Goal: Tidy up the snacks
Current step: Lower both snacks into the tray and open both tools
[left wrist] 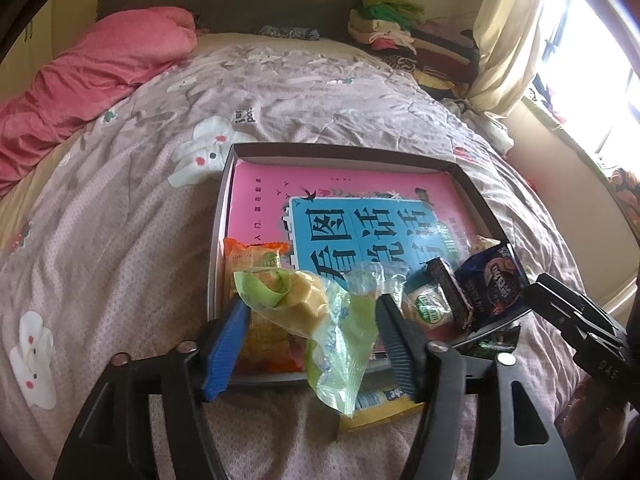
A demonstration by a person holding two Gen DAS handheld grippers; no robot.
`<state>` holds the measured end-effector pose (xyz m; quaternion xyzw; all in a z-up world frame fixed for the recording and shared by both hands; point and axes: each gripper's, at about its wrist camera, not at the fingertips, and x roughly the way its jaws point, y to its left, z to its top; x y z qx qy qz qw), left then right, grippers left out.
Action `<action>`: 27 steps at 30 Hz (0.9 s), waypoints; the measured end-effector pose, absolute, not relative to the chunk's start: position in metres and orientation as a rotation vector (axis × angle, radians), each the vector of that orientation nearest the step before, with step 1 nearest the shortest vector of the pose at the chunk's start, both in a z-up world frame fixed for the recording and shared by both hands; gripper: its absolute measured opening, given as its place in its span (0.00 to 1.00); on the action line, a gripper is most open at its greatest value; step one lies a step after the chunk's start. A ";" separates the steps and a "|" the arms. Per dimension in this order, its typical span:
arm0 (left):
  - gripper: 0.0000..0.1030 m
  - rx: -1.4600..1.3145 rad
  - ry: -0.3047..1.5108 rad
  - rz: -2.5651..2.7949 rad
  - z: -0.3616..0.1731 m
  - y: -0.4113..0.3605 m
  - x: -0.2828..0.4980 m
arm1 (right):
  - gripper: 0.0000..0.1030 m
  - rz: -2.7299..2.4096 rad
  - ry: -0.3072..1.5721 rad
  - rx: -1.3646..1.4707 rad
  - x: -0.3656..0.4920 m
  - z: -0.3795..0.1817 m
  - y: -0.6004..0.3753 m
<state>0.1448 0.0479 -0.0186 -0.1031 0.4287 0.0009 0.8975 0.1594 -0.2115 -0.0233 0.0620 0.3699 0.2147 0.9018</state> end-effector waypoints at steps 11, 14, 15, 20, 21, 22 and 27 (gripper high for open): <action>0.73 -0.195 0.815 0.015 0.006 0.054 0.133 | 0.62 0.463 0.758 0.143 0.148 -0.017 -0.217; 0.73 -0.191 0.810 0.001 0.010 0.055 0.129 | 0.62 0.469 0.761 0.138 0.145 -0.016 -0.217; 0.73 -0.184 0.810 -0.005 0.011 0.054 0.126 | 0.62 0.471 0.762 0.134 0.143 -0.016 -0.217; 0.73 -0.144 0.819 -0.037 0.011 0.049 0.118 | 0.64 0.486 0.776 0.135 0.136 -0.017 -0.219; 0.73 -0.141 0.820 -0.048 0.011 0.047 0.116 | 0.65 0.489 0.781 0.136 0.135 -0.018 -0.219; 0.73 -0.136 0.822 -0.062 0.011 0.045 0.115 | 0.65 0.492 0.784 0.132 0.133 -0.018 -0.220; 0.73 -0.078 0.832 -0.120 0.008 0.032 0.106 | 0.65 0.498 0.805 0.113 0.126 -0.023 -0.221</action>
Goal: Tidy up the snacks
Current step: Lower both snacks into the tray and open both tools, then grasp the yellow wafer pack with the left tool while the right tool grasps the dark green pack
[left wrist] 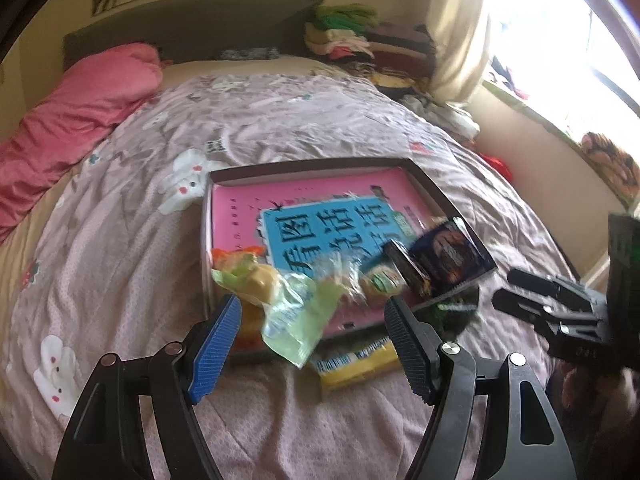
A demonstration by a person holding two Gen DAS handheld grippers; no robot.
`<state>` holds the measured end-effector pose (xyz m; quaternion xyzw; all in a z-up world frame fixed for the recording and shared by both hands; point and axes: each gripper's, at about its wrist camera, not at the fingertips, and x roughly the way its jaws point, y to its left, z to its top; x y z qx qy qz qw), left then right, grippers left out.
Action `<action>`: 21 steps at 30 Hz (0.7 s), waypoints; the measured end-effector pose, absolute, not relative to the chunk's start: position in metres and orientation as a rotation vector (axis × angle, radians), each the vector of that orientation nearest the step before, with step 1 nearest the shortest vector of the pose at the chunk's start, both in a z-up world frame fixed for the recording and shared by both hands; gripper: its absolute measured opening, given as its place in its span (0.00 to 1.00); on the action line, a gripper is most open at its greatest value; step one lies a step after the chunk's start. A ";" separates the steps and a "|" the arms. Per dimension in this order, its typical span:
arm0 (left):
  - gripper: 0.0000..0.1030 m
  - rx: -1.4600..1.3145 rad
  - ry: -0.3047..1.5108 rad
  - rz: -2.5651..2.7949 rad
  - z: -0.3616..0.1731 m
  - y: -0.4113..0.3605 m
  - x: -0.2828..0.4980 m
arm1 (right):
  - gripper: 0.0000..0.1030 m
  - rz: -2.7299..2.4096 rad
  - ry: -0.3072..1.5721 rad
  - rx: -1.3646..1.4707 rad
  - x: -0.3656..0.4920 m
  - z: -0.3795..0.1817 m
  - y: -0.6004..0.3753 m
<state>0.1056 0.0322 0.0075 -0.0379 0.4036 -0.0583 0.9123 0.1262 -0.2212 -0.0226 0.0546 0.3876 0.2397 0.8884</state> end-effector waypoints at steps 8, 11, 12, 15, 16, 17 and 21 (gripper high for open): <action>0.73 -0.024 0.876 -0.214 -0.006 0.013 0.096 | 0.66 0.508 0.848 0.089 0.119 -0.032 -0.222; 0.73 -0.024 0.898 -0.239 -0.011 0.008 0.095 | 0.67 0.521 0.857 0.074 0.116 -0.033 -0.220; 0.73 -0.022 0.905 -0.248 -0.013 0.006 0.095 | 0.67 0.525 0.860 0.072 0.115 -0.033 -0.219; 0.73 -0.004 0.918 -0.263 -0.018 0.001 0.095 | 0.68 0.542 0.872 0.069 0.114 -0.035 -0.216; 0.73 0.003 0.923 -0.271 -0.020 -0.001 0.095 | 0.68 0.547 0.876 0.071 0.114 -0.036 -0.215; 0.73 0.006 0.929 -0.281 -0.022 -0.002 0.095 | 0.68 0.551 0.879 0.069 0.114 -0.036 -0.214; 0.73 0.048 0.962 -0.319 -0.032 -0.012 0.098 | 0.69 0.552 0.893 0.065 0.115 -0.041 -0.213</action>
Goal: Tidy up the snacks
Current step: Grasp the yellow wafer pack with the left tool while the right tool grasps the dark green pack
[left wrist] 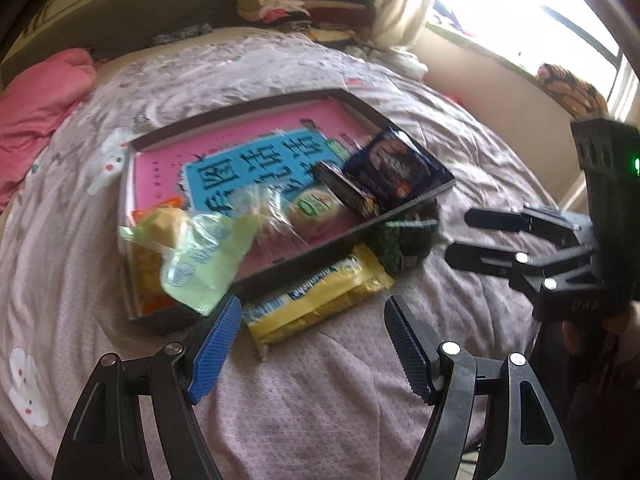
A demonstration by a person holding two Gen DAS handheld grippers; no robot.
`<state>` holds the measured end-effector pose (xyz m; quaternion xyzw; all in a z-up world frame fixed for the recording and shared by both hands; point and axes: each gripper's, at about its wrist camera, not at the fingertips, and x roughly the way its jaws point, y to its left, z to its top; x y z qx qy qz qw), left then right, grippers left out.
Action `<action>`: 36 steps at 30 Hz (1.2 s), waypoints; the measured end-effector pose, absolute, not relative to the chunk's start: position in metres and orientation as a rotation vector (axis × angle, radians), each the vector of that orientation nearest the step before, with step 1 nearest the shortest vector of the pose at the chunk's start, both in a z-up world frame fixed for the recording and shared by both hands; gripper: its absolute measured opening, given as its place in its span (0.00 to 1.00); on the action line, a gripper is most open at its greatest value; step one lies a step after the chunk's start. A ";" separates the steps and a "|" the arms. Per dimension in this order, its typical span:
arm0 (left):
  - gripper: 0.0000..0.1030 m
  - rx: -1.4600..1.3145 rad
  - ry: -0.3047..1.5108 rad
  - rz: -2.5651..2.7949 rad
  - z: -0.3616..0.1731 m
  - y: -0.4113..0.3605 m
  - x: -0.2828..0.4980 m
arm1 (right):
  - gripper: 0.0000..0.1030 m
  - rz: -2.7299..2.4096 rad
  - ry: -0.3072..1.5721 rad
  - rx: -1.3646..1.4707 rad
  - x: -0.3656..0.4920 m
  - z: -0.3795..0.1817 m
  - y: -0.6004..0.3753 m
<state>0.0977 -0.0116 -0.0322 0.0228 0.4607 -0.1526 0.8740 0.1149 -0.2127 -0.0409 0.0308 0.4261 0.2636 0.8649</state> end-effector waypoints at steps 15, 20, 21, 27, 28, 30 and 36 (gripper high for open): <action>0.69 0.117 1.018 -0.391 -0.063 -0.025 0.121 | 0.69 0.578 0.954 0.041 0.131 -0.065 -0.203; 0.65 0.173 1.027 -0.377 -0.073 -0.029 0.121 | 0.69 0.589 0.973 0.040 0.143 -0.076 -0.198; 0.64 0.170 1.027 -0.380 -0.073 -0.029 0.122 | 0.69 0.592 0.975 0.044 0.146 -0.078 -0.197; 0.57 0.160 1.025 -0.375 -0.076 -0.027 0.121 | 0.48 0.616 0.947 0.005 0.149 -0.081 -0.185; 0.56 0.155 1.018 -0.368 -0.076 -0.026 0.121 | 0.47 0.616 0.940 -0.004 0.148 -0.080 -0.185; 0.48 0.158 1.006 -0.351 -0.076 -0.027 0.119 | 0.41 0.637 0.936 0.005 0.147 -0.079 -0.186; 0.34 0.086 1.006 -0.340 -0.072 -0.019 0.117 | 0.34 0.659 0.895 0.016 0.135 -0.066 -0.192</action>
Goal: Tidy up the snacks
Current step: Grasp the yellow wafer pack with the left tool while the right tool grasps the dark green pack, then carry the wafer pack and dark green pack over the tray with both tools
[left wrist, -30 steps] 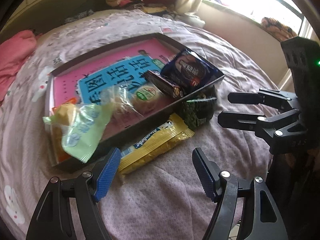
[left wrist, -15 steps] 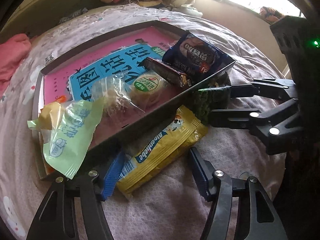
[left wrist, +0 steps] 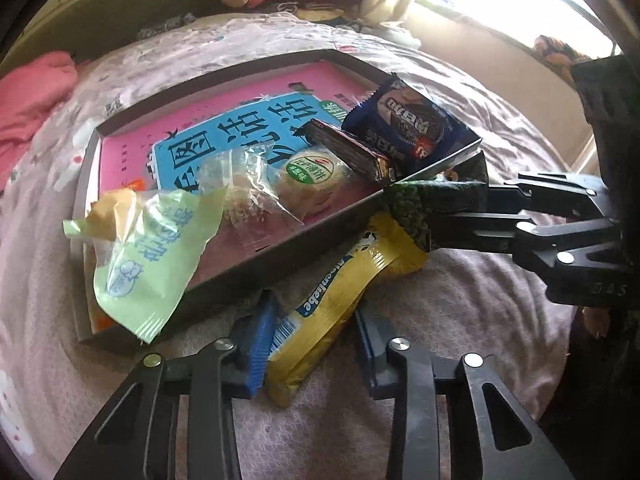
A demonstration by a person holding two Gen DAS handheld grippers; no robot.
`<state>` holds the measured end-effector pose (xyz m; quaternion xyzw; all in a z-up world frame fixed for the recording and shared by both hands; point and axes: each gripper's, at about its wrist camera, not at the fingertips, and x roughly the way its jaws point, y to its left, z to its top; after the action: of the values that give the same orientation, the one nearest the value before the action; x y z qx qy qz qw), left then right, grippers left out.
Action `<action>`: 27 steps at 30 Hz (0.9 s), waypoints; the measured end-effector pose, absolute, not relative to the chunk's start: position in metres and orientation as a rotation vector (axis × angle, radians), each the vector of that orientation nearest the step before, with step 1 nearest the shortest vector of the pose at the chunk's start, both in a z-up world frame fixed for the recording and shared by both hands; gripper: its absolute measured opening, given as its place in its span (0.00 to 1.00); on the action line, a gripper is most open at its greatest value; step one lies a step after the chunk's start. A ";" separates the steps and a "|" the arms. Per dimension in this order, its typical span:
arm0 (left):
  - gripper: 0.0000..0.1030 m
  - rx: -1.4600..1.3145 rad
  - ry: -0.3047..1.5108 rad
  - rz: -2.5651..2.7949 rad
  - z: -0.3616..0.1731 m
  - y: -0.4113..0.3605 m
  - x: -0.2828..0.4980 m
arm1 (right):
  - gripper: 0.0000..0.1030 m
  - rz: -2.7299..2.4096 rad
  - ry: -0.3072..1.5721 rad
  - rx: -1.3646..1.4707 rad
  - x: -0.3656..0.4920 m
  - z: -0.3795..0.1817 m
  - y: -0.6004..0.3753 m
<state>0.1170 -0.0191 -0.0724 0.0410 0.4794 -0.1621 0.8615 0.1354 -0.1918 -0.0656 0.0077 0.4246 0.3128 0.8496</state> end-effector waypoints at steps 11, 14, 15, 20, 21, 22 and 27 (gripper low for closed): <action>0.24 -0.020 1.024 -0.349 -0.059 -0.012 0.103 | 0.29 0.692 0.875 0.008 0.125 -0.053 -0.192; 0.22 -0.033 1.023 -0.342 -0.056 -0.009 0.100 | 0.28 0.697 0.868 -0.014 0.123 -0.053 -0.187; 0.22 -0.031 1.018 -0.338 -0.054 -0.009 0.099 | 0.28 0.699 0.866 -0.014 0.122 -0.052 -0.187; 0.21 -0.037 1.023 -0.330 -0.052 -0.008 0.098 | 0.28 0.702 0.859 -0.003 0.120 -0.049 -0.189; 0.21 -0.036 1.026 -0.325 -0.053 -0.008 0.099 | 0.28 0.701 0.868 -0.008 0.122 -0.052 -0.188; 0.20 -0.039 1.032 -0.325 -0.055 -0.007 0.099 | 0.28 0.706 0.881 -0.008 0.124 -0.054 -0.187; 0.19 -0.055 1.047 -0.321 -0.061 -0.007 0.101 | 0.30 0.718 0.904 -0.029 0.129 -0.063 -0.178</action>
<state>0.1010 -0.0071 -0.0612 -0.0264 0.4976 -0.1524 0.8535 0.1290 -0.1777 -0.0634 -0.0138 0.4272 0.3396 0.8378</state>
